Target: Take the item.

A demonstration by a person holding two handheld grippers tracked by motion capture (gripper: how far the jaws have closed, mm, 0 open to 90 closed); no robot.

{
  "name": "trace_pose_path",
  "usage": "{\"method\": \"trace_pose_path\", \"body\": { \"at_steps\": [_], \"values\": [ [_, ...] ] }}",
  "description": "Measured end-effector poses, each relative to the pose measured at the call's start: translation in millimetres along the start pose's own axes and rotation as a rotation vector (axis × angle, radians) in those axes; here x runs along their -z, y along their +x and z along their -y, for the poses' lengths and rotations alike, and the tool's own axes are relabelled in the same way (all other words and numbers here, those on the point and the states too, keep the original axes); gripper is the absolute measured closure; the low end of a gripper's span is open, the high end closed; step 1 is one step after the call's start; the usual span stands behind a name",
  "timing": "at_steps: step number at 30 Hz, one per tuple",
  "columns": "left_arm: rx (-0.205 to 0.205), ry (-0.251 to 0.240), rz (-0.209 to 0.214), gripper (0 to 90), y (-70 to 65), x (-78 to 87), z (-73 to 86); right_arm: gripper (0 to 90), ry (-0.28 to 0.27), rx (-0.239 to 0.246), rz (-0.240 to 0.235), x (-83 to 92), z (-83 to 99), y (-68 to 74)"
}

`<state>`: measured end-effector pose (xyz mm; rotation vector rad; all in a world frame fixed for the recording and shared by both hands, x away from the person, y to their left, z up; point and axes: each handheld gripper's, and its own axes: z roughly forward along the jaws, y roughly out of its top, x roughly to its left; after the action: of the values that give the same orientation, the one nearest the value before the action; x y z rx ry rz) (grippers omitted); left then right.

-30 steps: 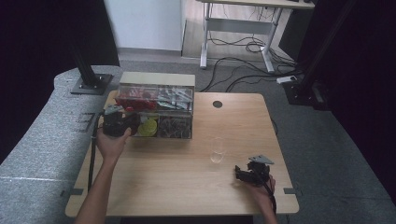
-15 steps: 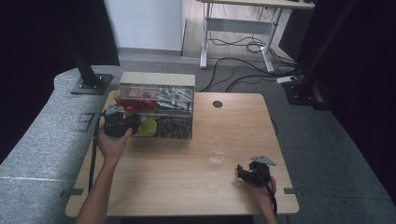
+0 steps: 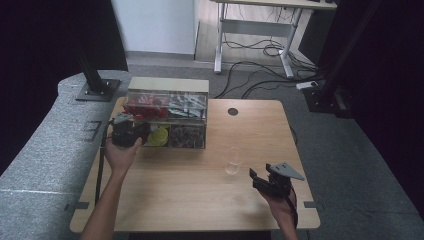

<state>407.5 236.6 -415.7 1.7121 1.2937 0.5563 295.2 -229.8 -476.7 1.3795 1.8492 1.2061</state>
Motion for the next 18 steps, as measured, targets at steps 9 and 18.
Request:
{"method": "trace_pose_path", "body": {
  "at_steps": [9,18],
  "values": [
    [-0.015,0.009,-0.012,90.0,-2.5,1.3,-1.8,32.2,-0.032,0.043,-0.043,0.3,-14.0,20.5],
    [-0.011,0.009,-0.005,90.0,-3.4,0.0,-2.2,32.3,-0.048,0.059,-0.073,-2.4,-25.9,31.5]
  ]
}}
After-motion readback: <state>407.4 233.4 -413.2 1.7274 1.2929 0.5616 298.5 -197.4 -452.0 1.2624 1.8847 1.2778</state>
